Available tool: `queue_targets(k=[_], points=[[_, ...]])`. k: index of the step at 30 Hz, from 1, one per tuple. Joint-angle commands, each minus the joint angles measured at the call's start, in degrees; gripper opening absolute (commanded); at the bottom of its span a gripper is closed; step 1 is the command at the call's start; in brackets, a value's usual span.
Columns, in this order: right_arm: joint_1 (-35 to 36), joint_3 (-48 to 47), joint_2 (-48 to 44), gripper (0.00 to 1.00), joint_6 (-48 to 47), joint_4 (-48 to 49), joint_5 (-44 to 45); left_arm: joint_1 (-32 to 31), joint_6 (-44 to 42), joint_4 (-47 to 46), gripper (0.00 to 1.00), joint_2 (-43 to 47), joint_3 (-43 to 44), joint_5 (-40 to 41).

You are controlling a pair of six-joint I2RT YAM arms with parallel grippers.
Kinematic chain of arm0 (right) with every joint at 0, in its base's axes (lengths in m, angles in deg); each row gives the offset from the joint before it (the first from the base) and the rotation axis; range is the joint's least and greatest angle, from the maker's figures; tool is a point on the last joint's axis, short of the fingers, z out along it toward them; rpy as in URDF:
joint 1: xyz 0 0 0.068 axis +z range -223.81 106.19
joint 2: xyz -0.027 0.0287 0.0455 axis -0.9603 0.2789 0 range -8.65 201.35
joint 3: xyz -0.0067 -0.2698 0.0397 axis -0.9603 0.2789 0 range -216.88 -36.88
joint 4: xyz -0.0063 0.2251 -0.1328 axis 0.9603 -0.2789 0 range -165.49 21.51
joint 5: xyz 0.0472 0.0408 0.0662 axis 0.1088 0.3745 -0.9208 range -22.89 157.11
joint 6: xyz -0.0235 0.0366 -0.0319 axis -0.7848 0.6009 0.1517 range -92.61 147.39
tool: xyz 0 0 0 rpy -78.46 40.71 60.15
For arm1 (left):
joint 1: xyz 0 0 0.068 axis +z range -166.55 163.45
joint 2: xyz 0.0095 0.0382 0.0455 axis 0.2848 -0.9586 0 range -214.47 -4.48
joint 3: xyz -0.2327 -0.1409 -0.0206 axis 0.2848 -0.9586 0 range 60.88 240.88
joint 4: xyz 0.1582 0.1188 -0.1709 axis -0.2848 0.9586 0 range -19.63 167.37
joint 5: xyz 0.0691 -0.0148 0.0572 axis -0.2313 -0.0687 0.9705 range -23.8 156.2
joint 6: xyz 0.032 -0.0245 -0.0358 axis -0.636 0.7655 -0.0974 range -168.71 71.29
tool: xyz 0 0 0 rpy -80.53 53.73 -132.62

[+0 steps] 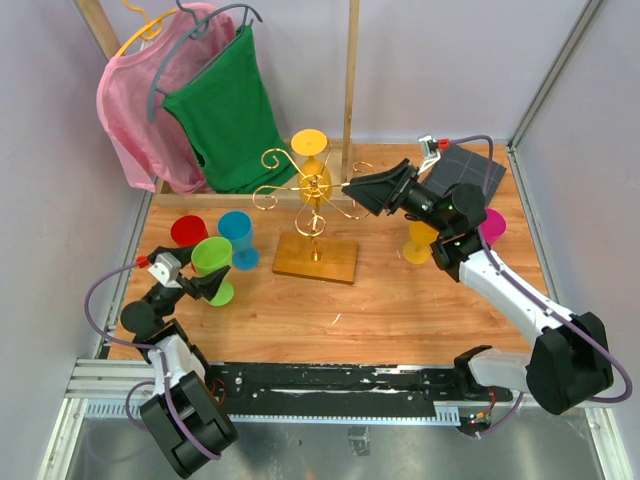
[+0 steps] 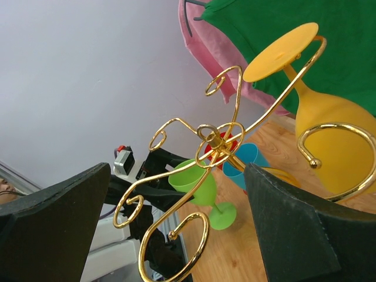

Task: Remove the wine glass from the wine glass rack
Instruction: Place the wine glass at the center of the board.

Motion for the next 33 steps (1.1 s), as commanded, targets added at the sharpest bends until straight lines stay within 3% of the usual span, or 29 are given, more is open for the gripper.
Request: queue_targets(k=[1, 11, 16, 22, 33], points=[[0.71, 1.32, -1.15, 0.98, -1.20, 1.25, 1.26, 0.21, -0.71, 0.06, 0.79, 1.05, -9.52, 1.00], [0.71, 2.09, -1.91, 0.99, -0.94, 1.25, 1.57, 0.19, -5.80, 9.94, 0.79, 1.85, -6.50, -0.26], [0.84, 1.22, -0.87, 0.98, -0.05, 2.00, 1.07, 0.18, -3.39, 11.15, 0.79, 4.38, -6.18, -1.70], [0.98, -0.56, -0.20, 0.99, 0.43, 1.72, 0.47, 0.18, -8.33, 22.13, 0.79, 8.92, -5.29, -3.82], [1.41, -2.14, 3.20, 0.99, 2.78, 4.57, -0.21, 0.21, -16.92, 32.71, 0.90, 5.89, -2.03, -2.52]])
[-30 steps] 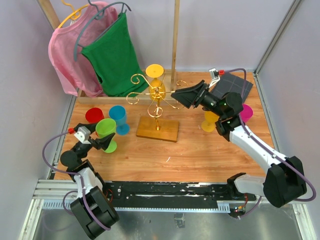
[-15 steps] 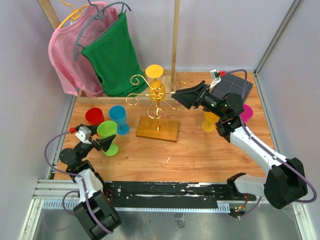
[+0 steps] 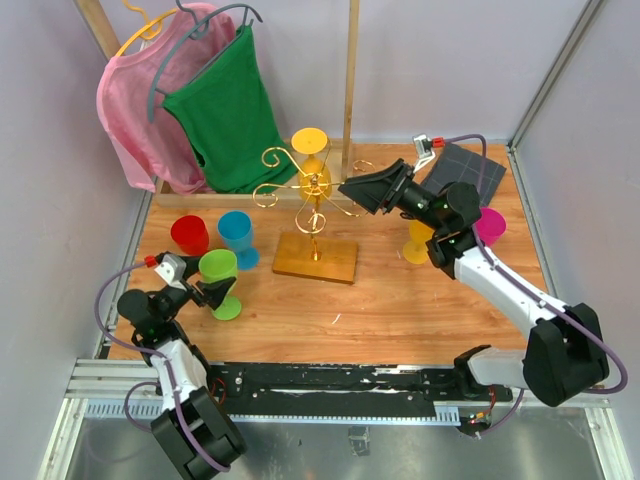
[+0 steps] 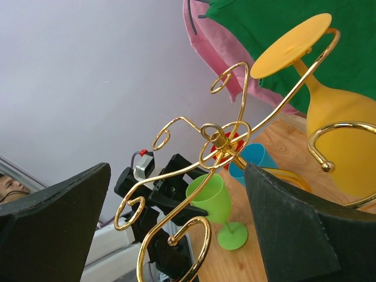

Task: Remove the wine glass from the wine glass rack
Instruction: Place the wine glass at the center of the board.

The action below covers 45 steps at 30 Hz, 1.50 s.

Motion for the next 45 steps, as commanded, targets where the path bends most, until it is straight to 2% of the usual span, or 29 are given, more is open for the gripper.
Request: queue_targets(k=[1, 8, 12, 16, 28, 31, 36, 45], points=[[0.78, -2.60, 1.59, 0.98, 0.86, 2.16, -0.10, 0.23, -5.62, 6.73, 0.91, -1.97, -1.62, 0.19], [0.85, -5.80, 4.00, 0.99, 1.02, 1.63, -0.87, 0.16, -8.24, 9.33, 0.99, -3.18, -0.68, -0.02], [0.85, -7.20, 5.16, 0.98, 1.03, 1.23, -1.28, 0.22, -8.23, 10.58, 0.99, -3.31, 0.24, -0.35], [0.88, -8.06, 5.54, 0.99, 0.60, 0.15, -1.74, 0.23, -13.02, 18.41, 0.99, -3.49, 2.99, -1.23], [0.95, -8.53, 3.90, 0.99, -0.37, -2.46, -2.14, 0.23, -15.90, 23.94, 0.99, -3.55, 6.22, -2.91], [0.93, -8.70, 3.41, 0.98, -0.54, -3.08, -2.40, 0.23, -19.65, 29.62, 0.99, -3.13, 7.81, -3.50], [0.94, -9.27, 2.79, 0.99, -0.99, -4.07, -2.79, 0.23, -35.67, 47.10, 0.99, -3.17, 11.94, -4.44], [0.94, -10.18, 1.77, 0.99, -2.04, -5.70, -2.56, 0.23, -37.30, 49.81, 0.99, -3.09, 13.33, -4.29]])
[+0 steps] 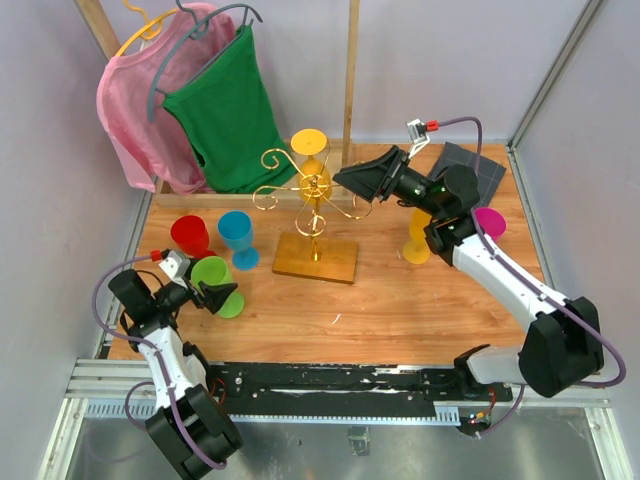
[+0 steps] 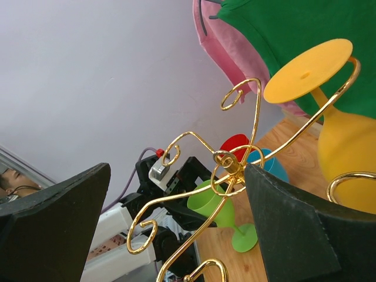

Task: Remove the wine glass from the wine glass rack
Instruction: Place the wine glass at the center of the board.

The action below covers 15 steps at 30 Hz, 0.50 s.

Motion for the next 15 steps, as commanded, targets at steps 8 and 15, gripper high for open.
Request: queue_targets(k=[8, 15], points=[[0.50, -3.27, -2.41, 0.99, -2.78, -2.07, -0.40, 0.34, -4.73, 5.45, 0.99, 0.16, 4.08, -0.90], [0.15, -3.77, -2.63, 0.98, -2.82, -2.40, -0.48, 0.52, -4.29, 6.42, 0.99, -0.28, 6.20, -1.02]])
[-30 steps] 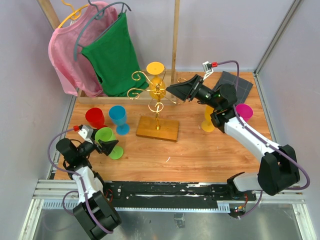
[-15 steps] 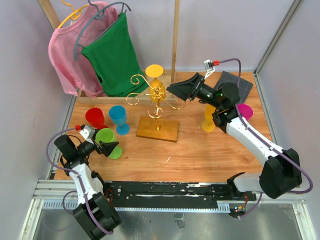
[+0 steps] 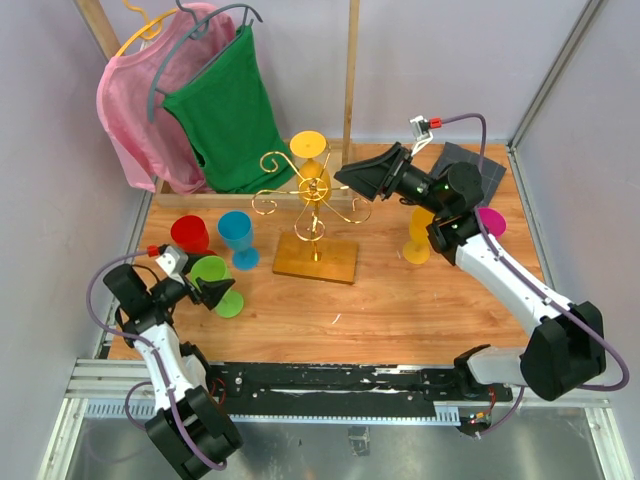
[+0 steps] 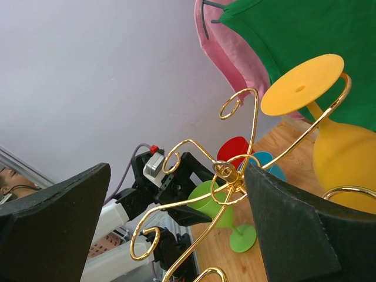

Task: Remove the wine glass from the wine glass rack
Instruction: Place the wine glass at the center of the board.

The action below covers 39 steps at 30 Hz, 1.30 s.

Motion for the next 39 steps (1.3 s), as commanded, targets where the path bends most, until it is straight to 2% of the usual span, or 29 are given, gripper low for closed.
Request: queue_targets(k=[1, 8, 16, 23, 32, 39], points=[[0.13, -2.40, -1.35, 0.99, -1.39, -0.13, -0.42, 0.68, -0.75, 1.44, 0.99, -0.37, 2.55, -0.96], [-0.14, -3.88, -1.02, 0.98, -1.39, -0.71, -0.72, 1.21, -1.87, 3.59, 0.99, -0.74, 4.50, -1.13], [-0.57, -5.60, -1.38, 0.98, -1.57, -2.29, -0.90, 1.69, -12.54, 17.59, 0.99, -1.53, 9.30, -2.62], [-1.21, -6.23, -1.72, 0.98, -1.36, -2.61, -1.34, 1.65, -15.89, 23.18, 0.99, -1.29, 11.73, -2.94], [-1.87, -7.88, -1.20, 0.98, -0.88, -2.71, -1.86, 1.88, -14.42, 22.35, 0.99, -1.96, 13.69, -1.91], [-1.90, -8.85, -0.37, 0.98, -0.45, -2.25, -1.96, 2.01, -3.83, 11.92, 0.99, -2.39, 14.00, -0.97]])
